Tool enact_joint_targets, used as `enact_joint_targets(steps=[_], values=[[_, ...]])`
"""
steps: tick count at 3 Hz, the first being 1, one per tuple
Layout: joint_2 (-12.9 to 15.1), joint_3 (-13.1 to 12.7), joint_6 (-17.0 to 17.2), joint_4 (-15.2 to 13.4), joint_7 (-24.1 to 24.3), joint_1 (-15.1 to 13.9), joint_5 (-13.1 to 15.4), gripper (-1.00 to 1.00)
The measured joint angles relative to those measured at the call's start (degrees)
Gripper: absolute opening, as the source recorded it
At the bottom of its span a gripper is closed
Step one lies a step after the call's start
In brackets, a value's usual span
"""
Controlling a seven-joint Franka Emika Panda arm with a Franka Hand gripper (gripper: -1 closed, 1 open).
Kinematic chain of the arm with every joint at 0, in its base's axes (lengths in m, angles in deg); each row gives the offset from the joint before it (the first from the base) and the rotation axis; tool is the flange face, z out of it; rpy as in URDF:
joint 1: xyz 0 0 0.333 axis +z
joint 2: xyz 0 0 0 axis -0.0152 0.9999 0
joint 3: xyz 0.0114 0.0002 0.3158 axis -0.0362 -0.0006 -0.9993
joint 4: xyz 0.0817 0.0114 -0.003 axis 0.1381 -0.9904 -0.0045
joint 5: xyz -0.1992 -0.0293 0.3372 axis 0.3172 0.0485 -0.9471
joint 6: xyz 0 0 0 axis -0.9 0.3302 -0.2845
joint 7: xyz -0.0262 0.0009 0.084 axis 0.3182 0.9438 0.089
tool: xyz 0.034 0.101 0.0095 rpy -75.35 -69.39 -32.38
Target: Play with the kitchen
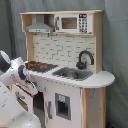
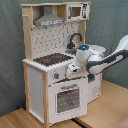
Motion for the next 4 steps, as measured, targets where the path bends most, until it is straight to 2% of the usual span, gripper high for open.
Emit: enact_joint_targets(steps=[2, 3, 4], values=[[-0.1, -8.9, -2.0, -0.9, 1.3, -8.6, 0.0, -1.00], [0.0, -12.1, -3.5, 1.0, 5.0, -10.4, -0.6, -1.00], [0.0, -14.1, -4.8, 2.5, 9.1, -10.4, -4.4, -1.00]])
